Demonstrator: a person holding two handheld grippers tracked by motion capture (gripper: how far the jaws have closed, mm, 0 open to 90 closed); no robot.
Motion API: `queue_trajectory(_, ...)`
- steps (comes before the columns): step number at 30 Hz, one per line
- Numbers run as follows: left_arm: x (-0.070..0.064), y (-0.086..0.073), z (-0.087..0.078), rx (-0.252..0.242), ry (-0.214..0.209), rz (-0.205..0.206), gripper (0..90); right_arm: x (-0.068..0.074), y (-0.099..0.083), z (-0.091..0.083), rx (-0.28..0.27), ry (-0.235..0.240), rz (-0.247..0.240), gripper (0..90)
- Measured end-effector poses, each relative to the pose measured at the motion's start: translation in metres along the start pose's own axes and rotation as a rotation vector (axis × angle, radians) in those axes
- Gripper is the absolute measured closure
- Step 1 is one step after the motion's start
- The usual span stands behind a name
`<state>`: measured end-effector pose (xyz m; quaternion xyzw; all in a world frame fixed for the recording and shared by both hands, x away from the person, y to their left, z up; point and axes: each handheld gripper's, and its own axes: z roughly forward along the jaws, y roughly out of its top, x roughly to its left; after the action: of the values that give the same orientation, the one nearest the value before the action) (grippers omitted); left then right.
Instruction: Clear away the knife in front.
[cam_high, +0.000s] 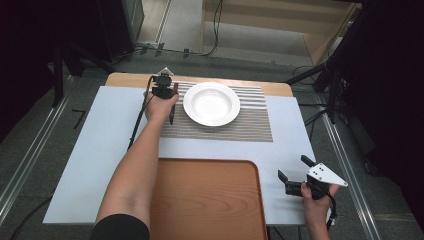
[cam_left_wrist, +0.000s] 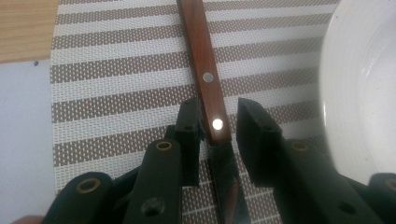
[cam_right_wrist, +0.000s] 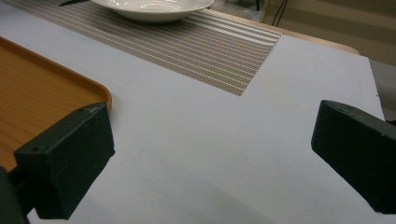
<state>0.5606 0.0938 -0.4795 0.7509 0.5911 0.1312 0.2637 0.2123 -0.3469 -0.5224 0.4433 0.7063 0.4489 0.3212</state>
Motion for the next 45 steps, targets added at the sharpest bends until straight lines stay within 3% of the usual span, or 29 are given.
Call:
queue_trajectory(8,-0.002,-0.001,0.006,-0.002,0.027,0.000,70.2,0.001,0.000,0.001,0.007,-0.003,-0.004,0.0)
queue_trajectory(10,-0.005,-0.002,0.006,-0.002,0.049,0.009,71.3,0.001,0.000,0.001,0.012,-0.006,-0.004,0.0)
queue_trajectory(11,-0.008,-0.003,0.006,0.004,0.083,0.047,74.3,0.001,0.000,0.001,0.014,-0.007,-0.007,0.0)
queue_trajectory(14,-0.009,-0.003,0.006,0.001,0.093,0.061,76.4,0.001,0.000,0.001,0.015,-0.008,-0.007,0.0)
queue_trajectory(23,-0.005,-0.003,0.001,0.038,0.069,0.083,76.7,0.001,0.000,0.001,0.013,-0.006,-0.005,0.0)
queue_trajectory(27,-0.003,-0.002,-0.006,0.019,0.039,0.072,76.7,0.001,0.000,0.001,0.013,-0.006,-0.005,0.0)
queue_trajectory(36,0.002,0.000,-0.027,0.009,-0.001,0.112,76.7,0.001,0.000,0.002,0.014,-0.005,-0.009,0.0)
queue_trajectory(45,0.007,-0.012,-0.049,-0.019,-0.045,0.124,76.7,0.001,0.000,0.001,0.013,-0.006,-0.007,0.0)
